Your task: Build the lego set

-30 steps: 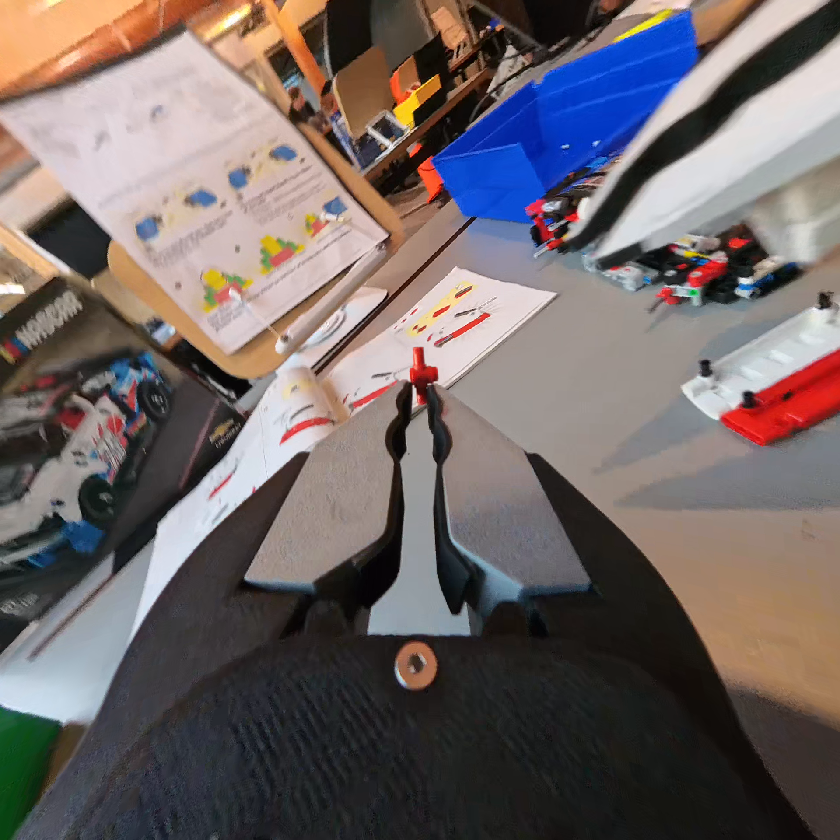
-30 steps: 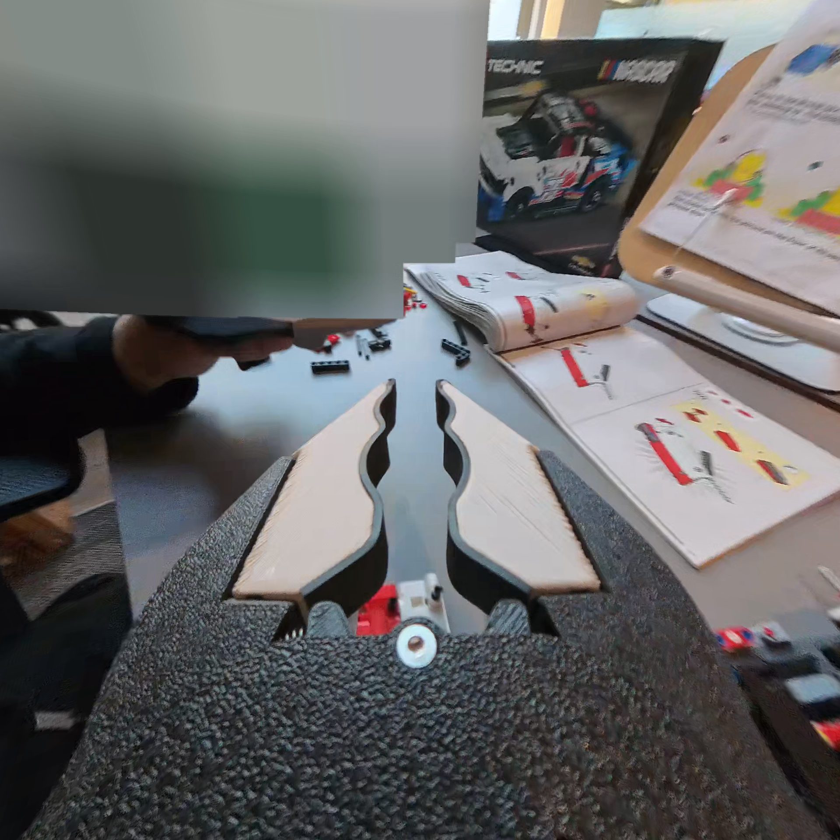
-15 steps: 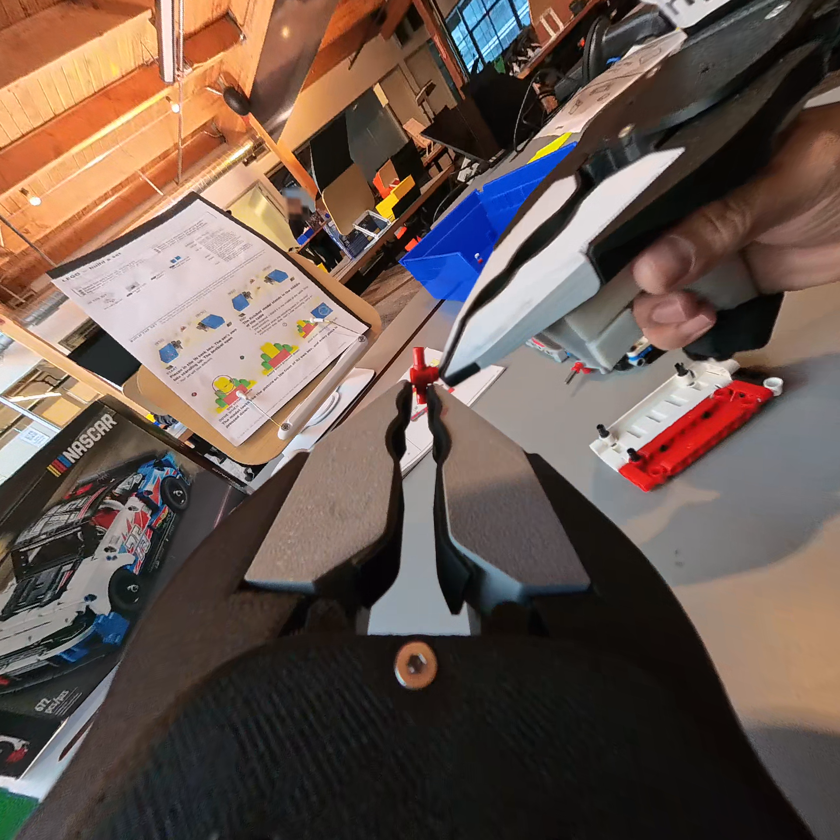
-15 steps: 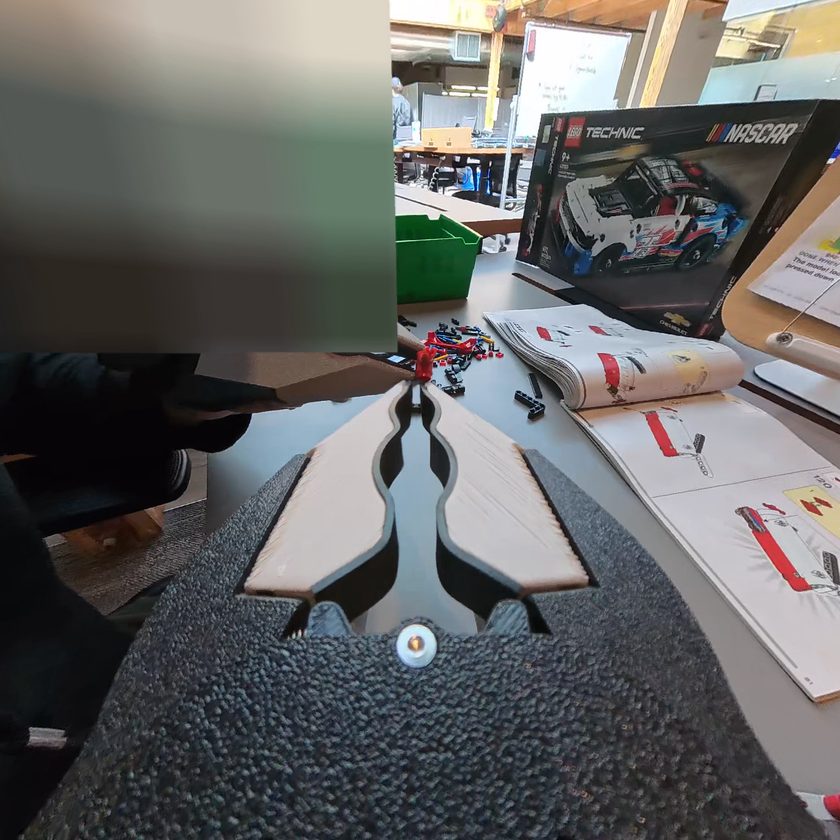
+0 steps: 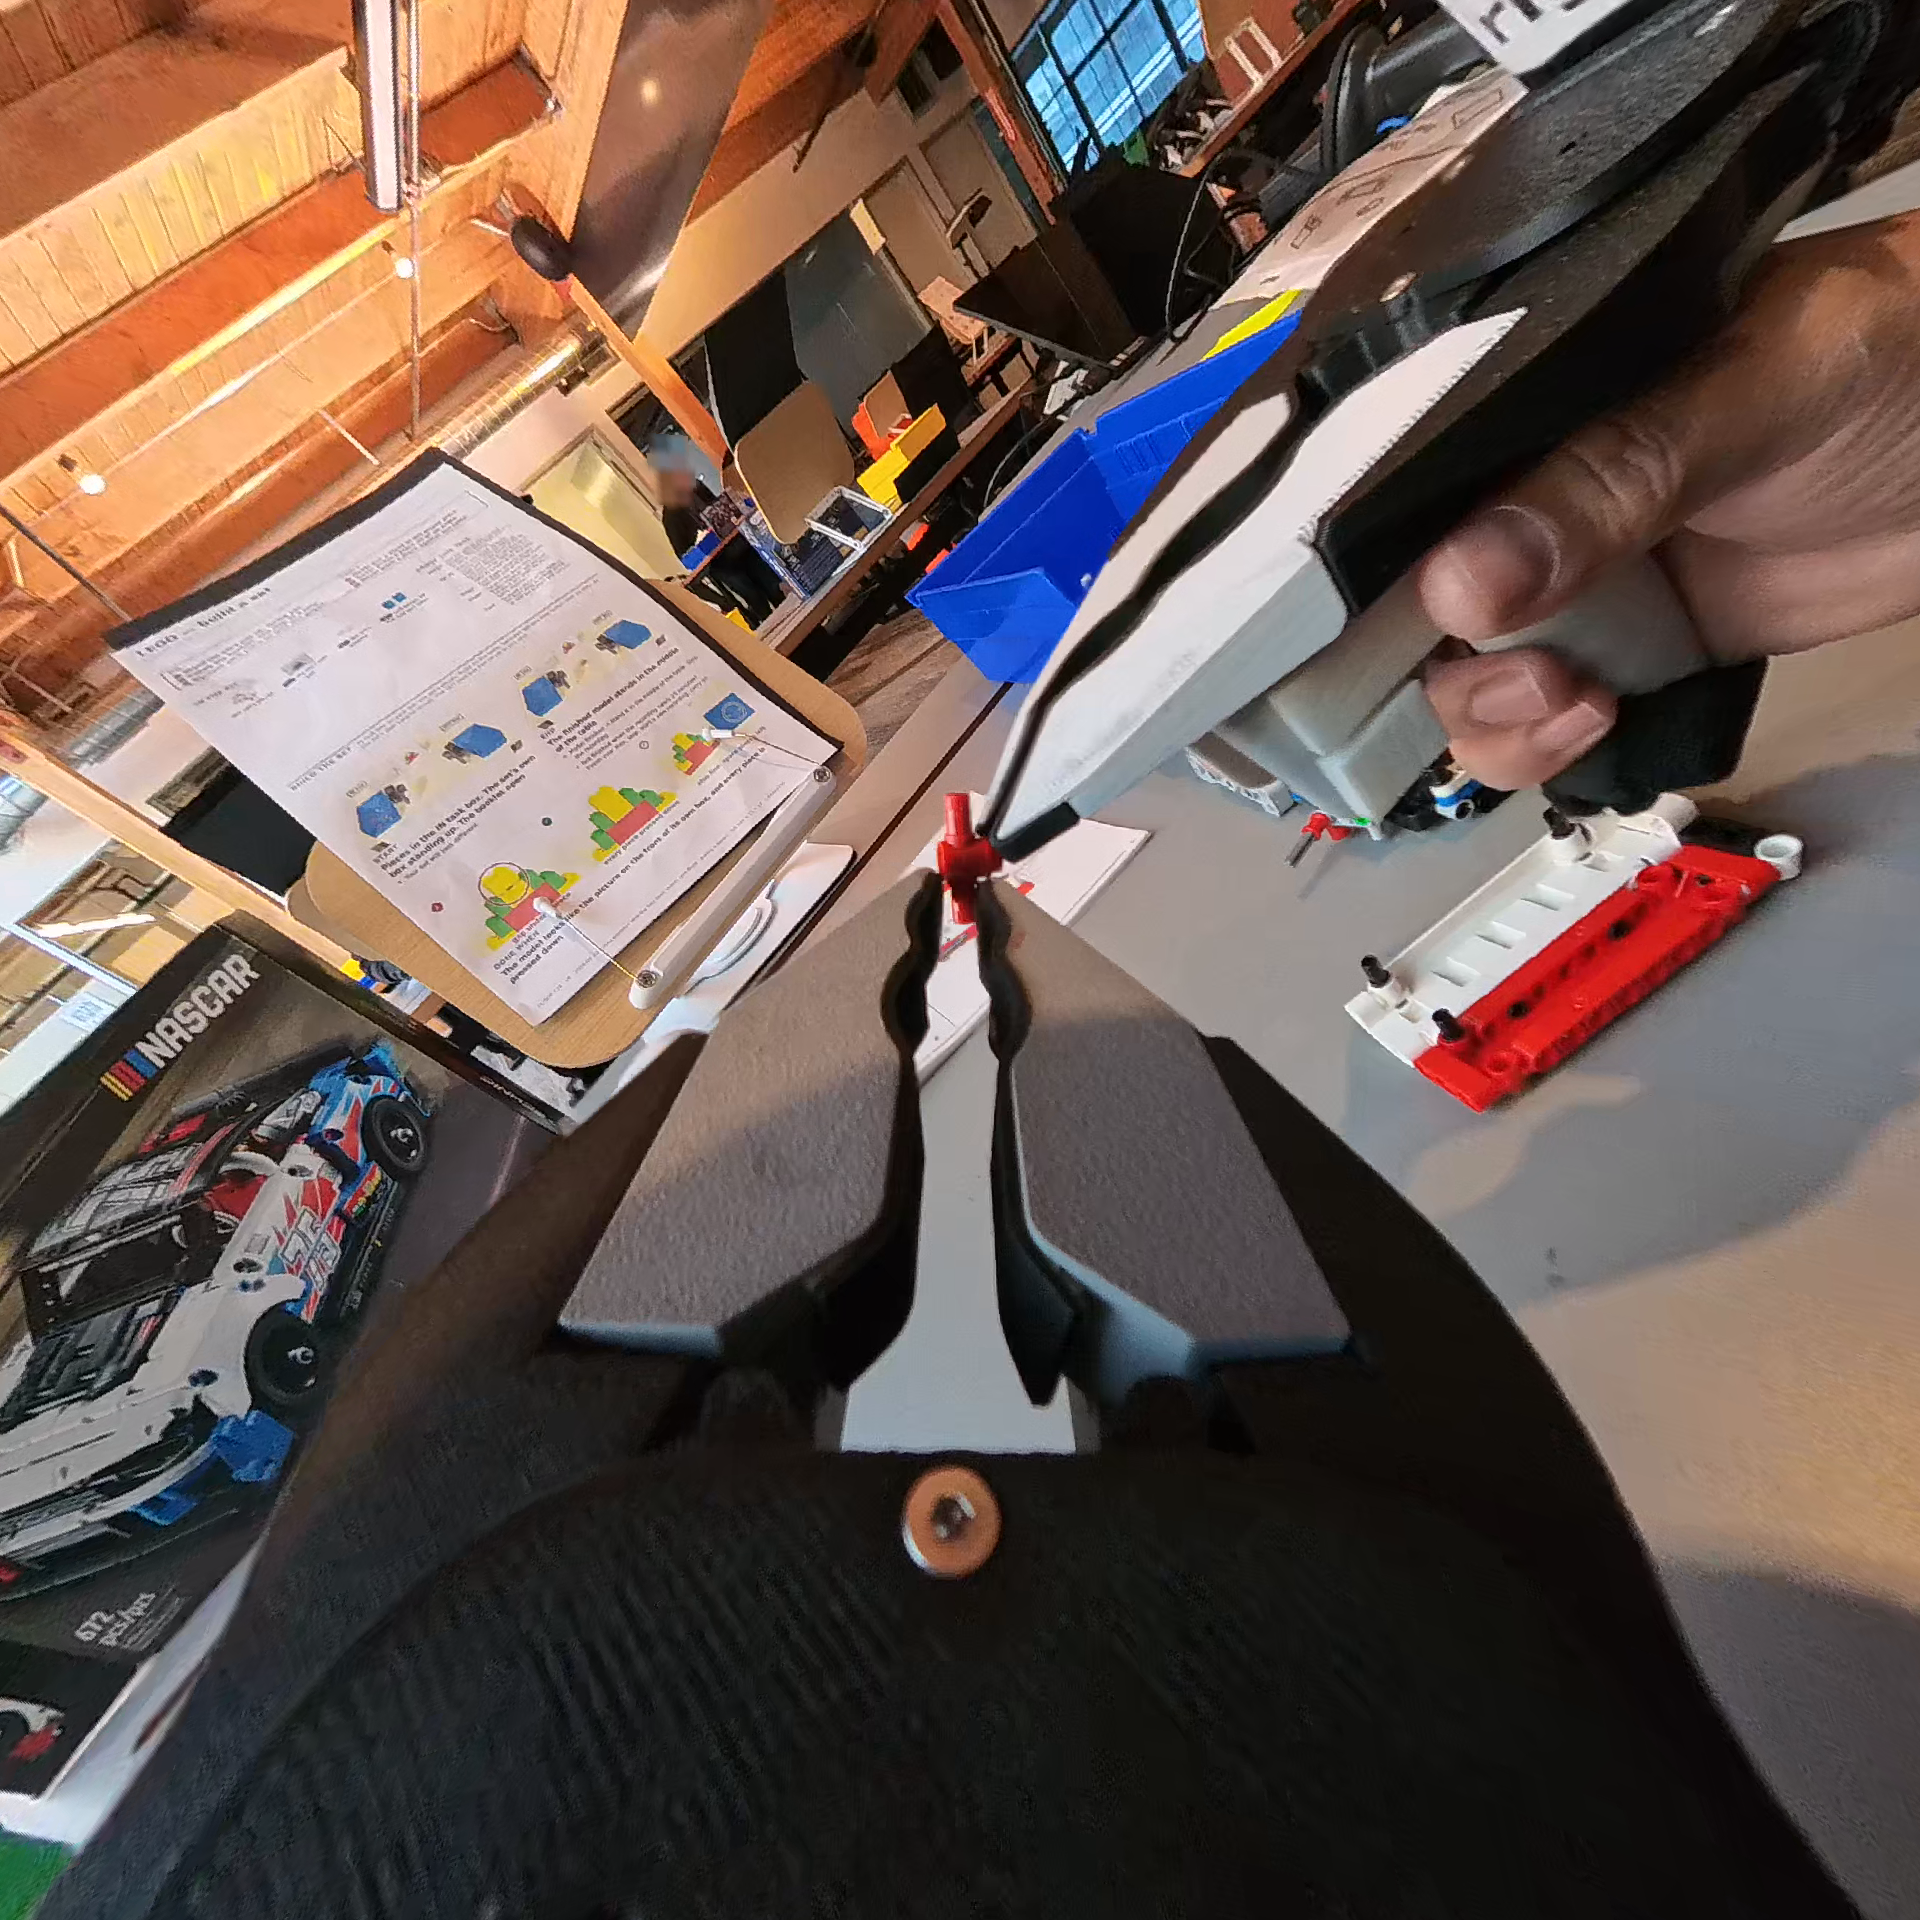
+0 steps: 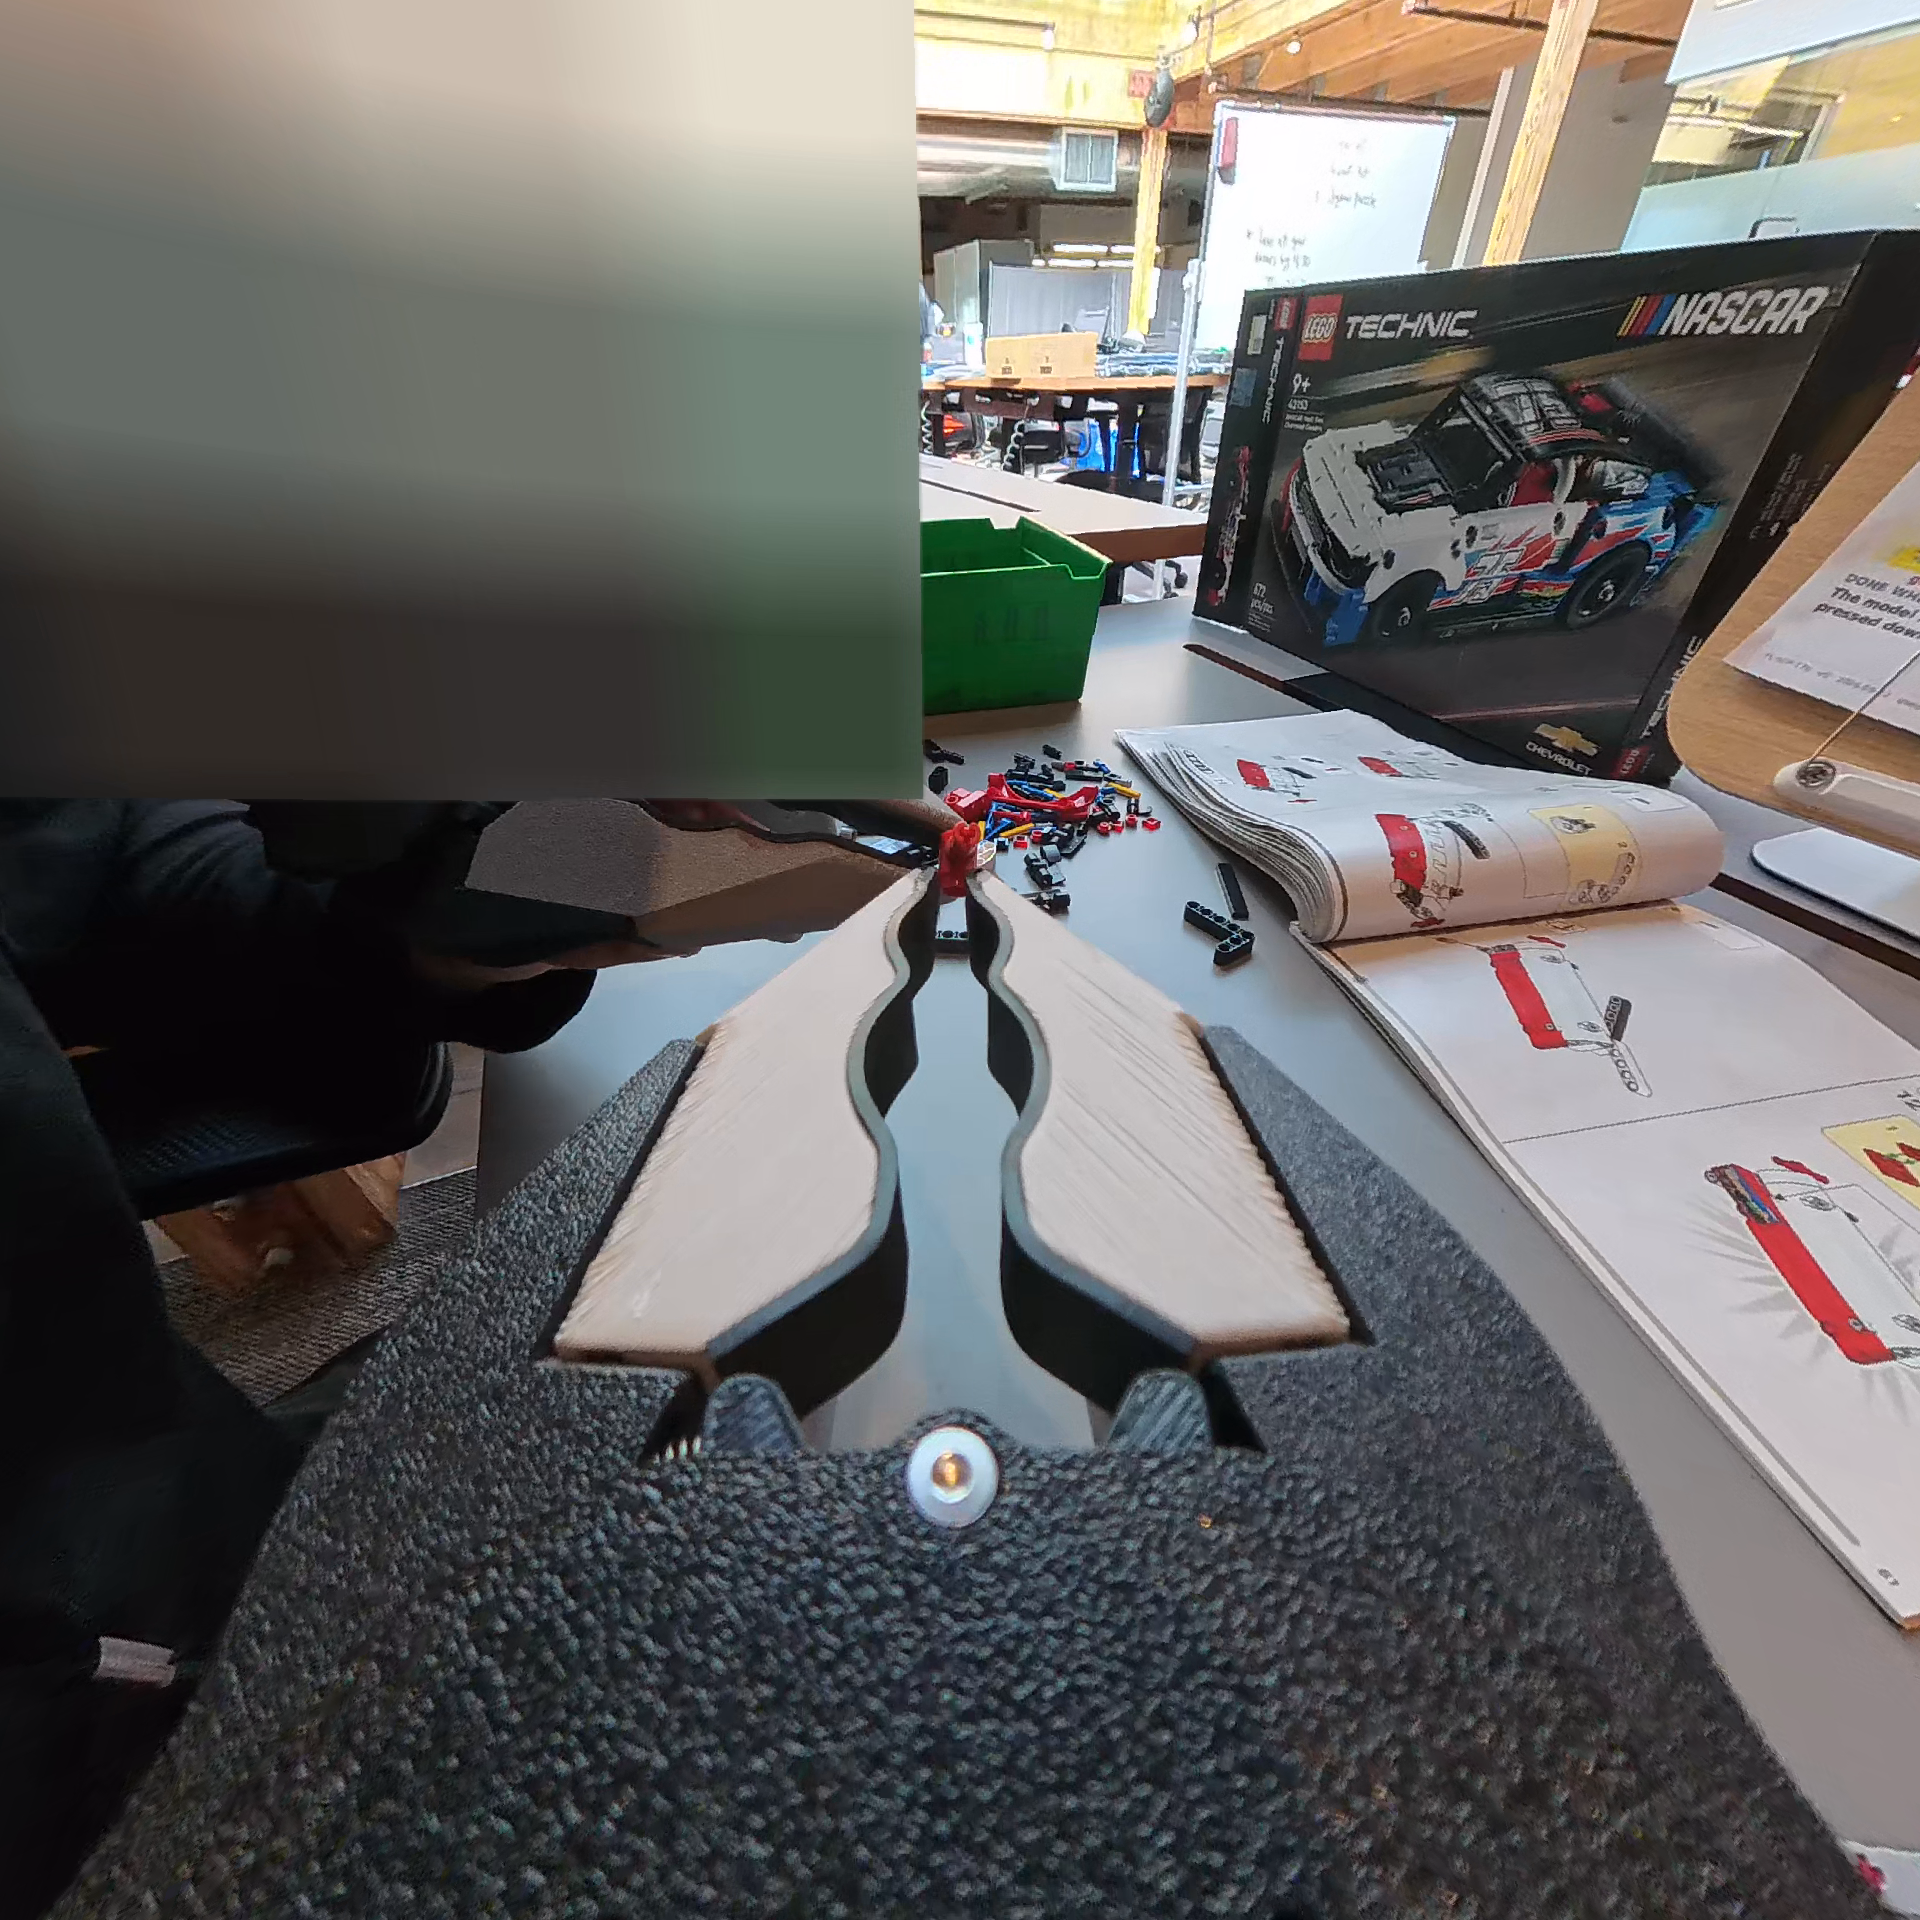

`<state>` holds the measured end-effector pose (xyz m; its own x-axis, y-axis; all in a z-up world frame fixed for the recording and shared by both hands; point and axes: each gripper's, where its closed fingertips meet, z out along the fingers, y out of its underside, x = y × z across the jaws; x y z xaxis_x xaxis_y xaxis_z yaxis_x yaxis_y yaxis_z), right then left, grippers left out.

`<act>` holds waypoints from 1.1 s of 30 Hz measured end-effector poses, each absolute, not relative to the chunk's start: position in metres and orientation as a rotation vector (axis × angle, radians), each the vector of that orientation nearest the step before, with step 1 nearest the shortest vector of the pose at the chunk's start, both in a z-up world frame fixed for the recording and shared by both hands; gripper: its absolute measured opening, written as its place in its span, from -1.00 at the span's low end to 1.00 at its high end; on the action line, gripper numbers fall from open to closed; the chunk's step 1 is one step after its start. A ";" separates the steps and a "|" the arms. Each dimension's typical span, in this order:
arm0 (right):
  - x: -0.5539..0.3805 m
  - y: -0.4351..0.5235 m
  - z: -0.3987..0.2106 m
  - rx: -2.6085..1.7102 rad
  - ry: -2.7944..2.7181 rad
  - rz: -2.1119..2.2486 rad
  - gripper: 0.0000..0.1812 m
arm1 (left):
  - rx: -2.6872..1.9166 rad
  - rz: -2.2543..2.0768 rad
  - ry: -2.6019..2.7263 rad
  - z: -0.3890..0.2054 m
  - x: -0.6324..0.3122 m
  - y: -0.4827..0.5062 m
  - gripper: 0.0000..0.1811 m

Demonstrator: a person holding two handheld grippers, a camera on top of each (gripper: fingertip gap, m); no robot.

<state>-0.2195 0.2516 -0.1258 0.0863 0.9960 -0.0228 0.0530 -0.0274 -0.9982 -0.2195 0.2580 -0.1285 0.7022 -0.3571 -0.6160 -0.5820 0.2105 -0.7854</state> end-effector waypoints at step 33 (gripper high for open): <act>-0.224 0.262 -0.134 -1.354 -1.200 0.948 -0.96 | -1.664 -1.738 0.014 -0.141 -0.221 0.262 -0.97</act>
